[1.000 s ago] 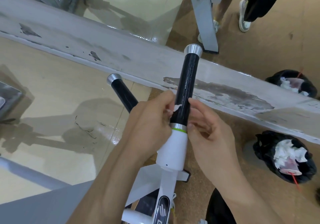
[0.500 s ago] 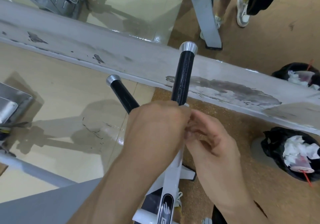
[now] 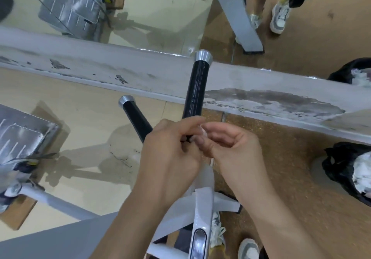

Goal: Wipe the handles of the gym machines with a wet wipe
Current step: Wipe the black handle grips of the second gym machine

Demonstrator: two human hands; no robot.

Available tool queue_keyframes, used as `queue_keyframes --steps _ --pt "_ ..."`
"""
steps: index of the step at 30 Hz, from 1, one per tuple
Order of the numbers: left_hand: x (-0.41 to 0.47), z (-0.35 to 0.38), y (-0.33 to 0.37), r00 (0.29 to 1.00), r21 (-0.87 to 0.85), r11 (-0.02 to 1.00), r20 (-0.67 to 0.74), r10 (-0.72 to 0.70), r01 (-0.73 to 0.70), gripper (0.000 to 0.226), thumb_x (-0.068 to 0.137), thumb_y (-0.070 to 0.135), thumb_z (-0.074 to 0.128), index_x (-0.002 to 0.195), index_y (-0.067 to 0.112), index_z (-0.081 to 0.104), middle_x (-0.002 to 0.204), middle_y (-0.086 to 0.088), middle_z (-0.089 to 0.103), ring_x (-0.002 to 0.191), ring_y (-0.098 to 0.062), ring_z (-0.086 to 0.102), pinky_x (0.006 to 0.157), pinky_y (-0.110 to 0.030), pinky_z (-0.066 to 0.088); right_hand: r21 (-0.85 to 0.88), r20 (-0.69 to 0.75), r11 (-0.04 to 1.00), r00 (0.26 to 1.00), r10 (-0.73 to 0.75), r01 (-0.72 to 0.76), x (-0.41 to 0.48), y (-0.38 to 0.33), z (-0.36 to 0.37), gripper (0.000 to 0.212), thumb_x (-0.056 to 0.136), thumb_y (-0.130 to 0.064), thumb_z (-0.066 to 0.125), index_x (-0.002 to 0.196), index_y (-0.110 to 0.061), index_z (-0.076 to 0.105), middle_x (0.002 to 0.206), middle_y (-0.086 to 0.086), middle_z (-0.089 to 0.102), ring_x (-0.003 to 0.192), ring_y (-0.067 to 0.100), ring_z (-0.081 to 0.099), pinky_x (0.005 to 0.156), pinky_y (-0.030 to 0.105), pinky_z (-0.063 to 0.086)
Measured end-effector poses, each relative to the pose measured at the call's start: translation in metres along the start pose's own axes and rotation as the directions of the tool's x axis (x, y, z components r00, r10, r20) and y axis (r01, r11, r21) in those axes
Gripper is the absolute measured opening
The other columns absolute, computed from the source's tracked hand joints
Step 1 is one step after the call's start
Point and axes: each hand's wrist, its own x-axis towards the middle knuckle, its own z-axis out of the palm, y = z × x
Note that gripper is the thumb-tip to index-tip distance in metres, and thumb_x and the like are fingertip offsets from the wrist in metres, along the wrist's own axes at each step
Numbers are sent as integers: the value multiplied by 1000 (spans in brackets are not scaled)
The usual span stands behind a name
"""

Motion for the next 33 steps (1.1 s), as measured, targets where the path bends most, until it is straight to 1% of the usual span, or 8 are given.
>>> queue_keyframes --steps 6,9,12,15,19,22,28,33 --pt "-8 23 2 966 141 988 -259 -21 59 39 84 20 64 121 31 57 109 9 54 98 -16 55 79 -33 51 96 -59 995 998 -26 32 -11 15 9 25 84 -3 68 80 -27 75 80 -3 76 79 14 72 76 35 57" --pt "-7 28 3 970 255 960 -238 -54 116 32 89 28 51 121 27 58 111 4 58 97 -19 58 74 -31 46 143 -135 989 989 58 -38 -16 18 17 25 85 -8 68 80 -31 75 81 -9 76 81 10 72 79 35 56" --pt "-8 27 8 972 287 952 -233 -36 104 42 85 26 39 120 25 61 108 2 62 96 -21 59 70 -29 43 20 -107 999 993 51 -49 -19 13 15 19 88 -18 66 81 -33 75 77 -12 75 76 7 71 73 35 57" --pt "-5 27 6 971 314 945 -238 -19 95 45 85 28 34 118 22 64 104 0 64 93 -23 60 68 -29 44 -209 -4 973 995 -101 98 -18 11 9 12 90 -20 61 90 -22 73 77 -2 74 75 19 70 69 43 57" --pt "-4 27 6 979 299 947 -191 -67 123 32 92 32 45 121 30 60 99 8 66 89 -18 60 67 -29 45 73 -100 997 995 -7 14 -1 13 11 17 86 -7 68 81 -22 73 72 -6 74 66 7 70 61 23 53" --pt "-1 28 6 984 296 944 -138 -111 148 39 93 40 48 132 39 47 100 11 66 89 -11 60 67 -28 43 320 -208 946 971 121 -50 17 17 25 21 86 -1 66 77 -19 72 71 -1 74 65 12 70 61 24 53" --pt "0 25 6 986 238 960 -107 -127 149 38 95 34 47 133 38 48 93 8 69 82 -13 62 68 -31 49 348 -22 932 993 119 -104 -6 22 12 24 85 -5 67 76 -25 75 80 -2 76 77 12 72 68 24 54" --pt "1 25 5 986 217 965 -116 -123 146 42 94 30 49 135 38 49 72 11 60 70 -8 57 58 -24 38 467 -165 883 976 143 -51 29 14 23 22 83 6 65 75 -13 70 66 -3 73 63 9 70 59 20 53"
